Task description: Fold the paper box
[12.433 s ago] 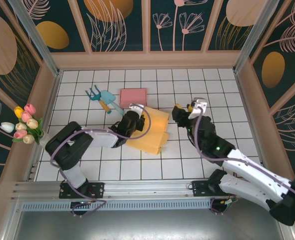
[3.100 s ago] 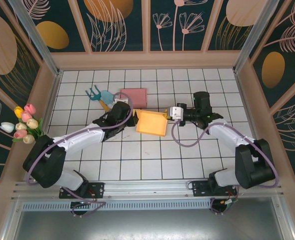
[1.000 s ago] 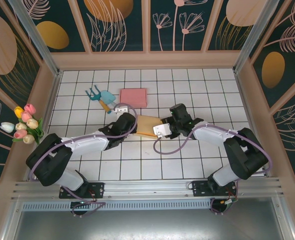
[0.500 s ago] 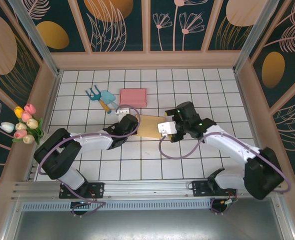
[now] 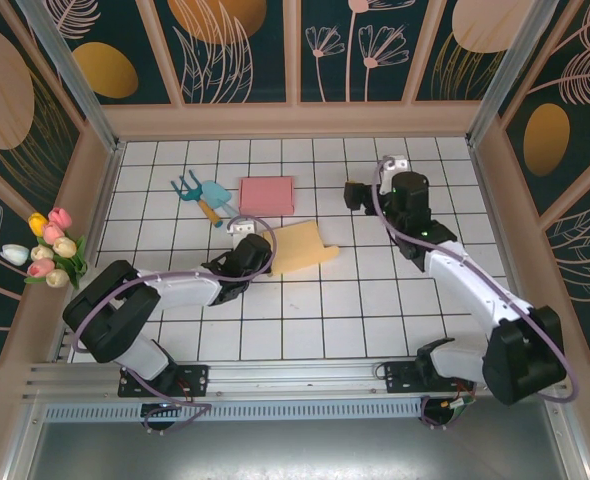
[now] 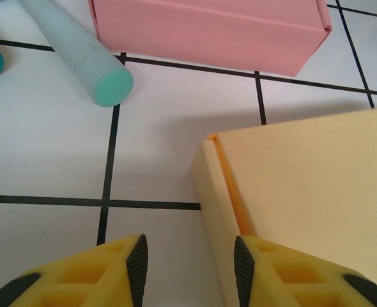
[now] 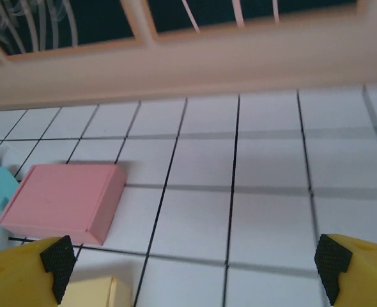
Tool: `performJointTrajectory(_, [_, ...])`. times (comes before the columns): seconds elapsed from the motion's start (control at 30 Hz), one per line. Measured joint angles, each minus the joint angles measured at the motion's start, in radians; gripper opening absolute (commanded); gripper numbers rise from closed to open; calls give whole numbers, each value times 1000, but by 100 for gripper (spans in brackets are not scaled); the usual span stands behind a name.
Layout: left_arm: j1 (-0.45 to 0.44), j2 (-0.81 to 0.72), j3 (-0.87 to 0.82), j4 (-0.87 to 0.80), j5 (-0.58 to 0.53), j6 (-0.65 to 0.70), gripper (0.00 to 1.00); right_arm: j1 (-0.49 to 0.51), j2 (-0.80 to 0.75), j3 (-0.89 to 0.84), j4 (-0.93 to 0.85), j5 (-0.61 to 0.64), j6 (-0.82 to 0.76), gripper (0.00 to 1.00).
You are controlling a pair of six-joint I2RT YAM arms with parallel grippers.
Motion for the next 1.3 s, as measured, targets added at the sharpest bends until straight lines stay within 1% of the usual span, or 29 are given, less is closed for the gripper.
performJointTrajectory(0.1, [0, -7, -9, 6, 2, 0, 43, 40, 58, -90, 33, 2, 185, 99])
performJointTrajectory(0.17, [0, -8, -12, 7, 1, 0, 43, 75, 105, -130, 40, 10, 249, 98])
performJointTrajectory(0.23, [0, -8, -13, 8, 1, 0, 43, 107, 168, -139, 47, 12, 278, 95])
performJointTrajectory(0.33, [0, -8, -13, 11, -2, 0, 44, 150, 258, -119, 59, 11, 274, 93])
performJointTrajectory(0.43, [0, -3, -13, 16, -3, 0, 44, 193, 330, -63, 56, 19, 248, 93])
performJointTrajectory(0.57, [0, 19, -10, 39, -4, 0, 44, 227, 383, 24, 47, 23, 200, 91])
performJointTrajectory(0.7, [0, 39, 3, 51, -4, 0, 44, 233, 406, 69, 37, 26, 159, 83])
performJointTrajectory(0.83, [0, 59, 24, 55, -4, 1, 44, 235, 427, 71, 28, 25, 125, 71])
performJointTrajectory(0.9, [0, 71, 39, 55, -4, 1, 44, 238, 438, 71, 28, 19, 116, 69])
performJointTrajectory(1.03, [0, 78, 47, 54, -3, 0, 45, 245, 451, 63, 26, 25, 117, 67])
performJointTrajectory(1.13, [0, 70, 45, 46, 0, -6, 48, 256, 451, 32, 41, 40, 147, 65])
performJointTrajectory(1.23, [0, 27, 34, 22, 18, -36, 50, 271, 427, -29, 85, 47, 199, 64])
performJointTrajectory(1.3, [0, -13, 34, -3, 34, -68, 54, 285, 392, -73, 103, 49, 231, 64])
